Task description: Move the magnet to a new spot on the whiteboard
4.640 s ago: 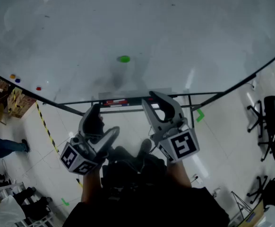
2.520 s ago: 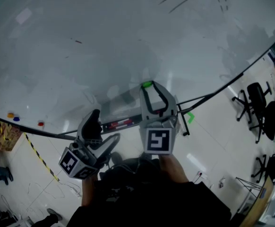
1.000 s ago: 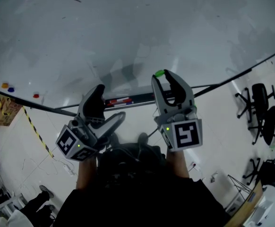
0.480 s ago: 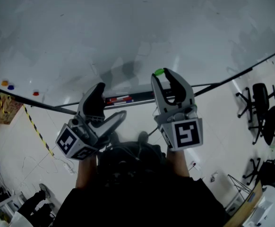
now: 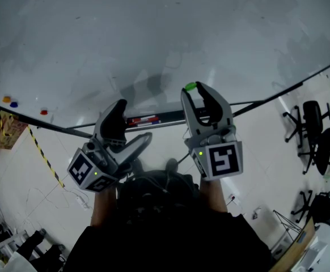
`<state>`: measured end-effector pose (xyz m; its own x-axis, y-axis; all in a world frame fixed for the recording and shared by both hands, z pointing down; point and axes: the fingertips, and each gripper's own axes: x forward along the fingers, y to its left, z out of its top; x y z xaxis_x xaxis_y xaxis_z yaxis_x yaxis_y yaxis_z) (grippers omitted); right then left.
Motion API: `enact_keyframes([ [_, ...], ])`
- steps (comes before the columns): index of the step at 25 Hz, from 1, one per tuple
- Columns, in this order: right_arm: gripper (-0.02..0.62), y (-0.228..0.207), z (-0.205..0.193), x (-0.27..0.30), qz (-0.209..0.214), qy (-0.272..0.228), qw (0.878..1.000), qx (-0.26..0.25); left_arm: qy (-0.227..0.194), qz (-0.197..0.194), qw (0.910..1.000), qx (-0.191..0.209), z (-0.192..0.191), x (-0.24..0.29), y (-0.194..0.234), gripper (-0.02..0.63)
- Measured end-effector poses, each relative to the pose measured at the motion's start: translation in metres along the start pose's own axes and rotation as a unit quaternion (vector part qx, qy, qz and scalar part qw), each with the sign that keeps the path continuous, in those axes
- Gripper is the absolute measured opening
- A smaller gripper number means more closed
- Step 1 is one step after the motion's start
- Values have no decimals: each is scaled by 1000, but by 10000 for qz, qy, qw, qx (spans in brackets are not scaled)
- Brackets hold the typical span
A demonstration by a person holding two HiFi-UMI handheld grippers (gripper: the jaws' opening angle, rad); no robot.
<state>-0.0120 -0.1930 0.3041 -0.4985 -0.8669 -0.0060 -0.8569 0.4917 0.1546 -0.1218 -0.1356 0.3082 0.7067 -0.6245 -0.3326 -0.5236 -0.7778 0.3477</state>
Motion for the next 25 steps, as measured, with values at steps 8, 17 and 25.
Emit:
enact_keyframes([
  [8, 152, 3, -1, 7, -1, 52, 10000, -18, -40, 3, 10000, -34, 3, -4, 4, 405],
  [17, 152, 2, -1, 22, -203, 119, 9993, -306, -103, 8, 9999, -31, 8, -7, 11, 405],
  [25, 152, 2, 2, 35, -450, 142, 9968, -651, -94, -13, 10000, 25, 11, -11, 17, 405],
])
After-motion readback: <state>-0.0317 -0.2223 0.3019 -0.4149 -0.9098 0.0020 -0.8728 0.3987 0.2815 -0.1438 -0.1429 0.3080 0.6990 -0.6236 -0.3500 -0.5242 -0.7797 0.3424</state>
